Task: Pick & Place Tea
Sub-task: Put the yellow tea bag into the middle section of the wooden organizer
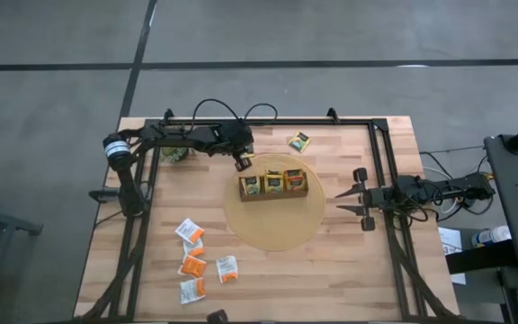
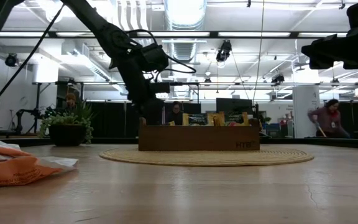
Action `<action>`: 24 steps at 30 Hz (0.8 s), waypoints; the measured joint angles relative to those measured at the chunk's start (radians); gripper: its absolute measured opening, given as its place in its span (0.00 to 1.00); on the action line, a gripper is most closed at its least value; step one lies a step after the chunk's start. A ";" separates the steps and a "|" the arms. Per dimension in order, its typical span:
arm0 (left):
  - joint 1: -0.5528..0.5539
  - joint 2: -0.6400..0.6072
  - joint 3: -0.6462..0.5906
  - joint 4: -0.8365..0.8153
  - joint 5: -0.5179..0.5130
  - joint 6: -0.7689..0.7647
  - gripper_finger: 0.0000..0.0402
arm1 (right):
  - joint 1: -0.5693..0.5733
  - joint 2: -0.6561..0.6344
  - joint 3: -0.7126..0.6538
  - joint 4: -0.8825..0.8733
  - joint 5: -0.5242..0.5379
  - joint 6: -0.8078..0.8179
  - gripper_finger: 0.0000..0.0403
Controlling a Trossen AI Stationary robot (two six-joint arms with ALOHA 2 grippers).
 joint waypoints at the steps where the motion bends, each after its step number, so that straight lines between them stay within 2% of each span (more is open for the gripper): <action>1: 0.000 0.000 0.000 0.000 -0.008 -0.003 0.00 | 0.000 0.000 0.000 0.000 0.000 0.000 0.32; 13: -0.001 0.000 0.000 -0.010 -0.009 -0.083 0.00 | 0.000 0.000 0.000 0.000 0.000 0.000 0.29; 24: -0.014 0.000 0.000 -0.002 -0.010 -0.036 0.00 | 0.000 0.000 0.000 0.000 0.000 0.000 0.32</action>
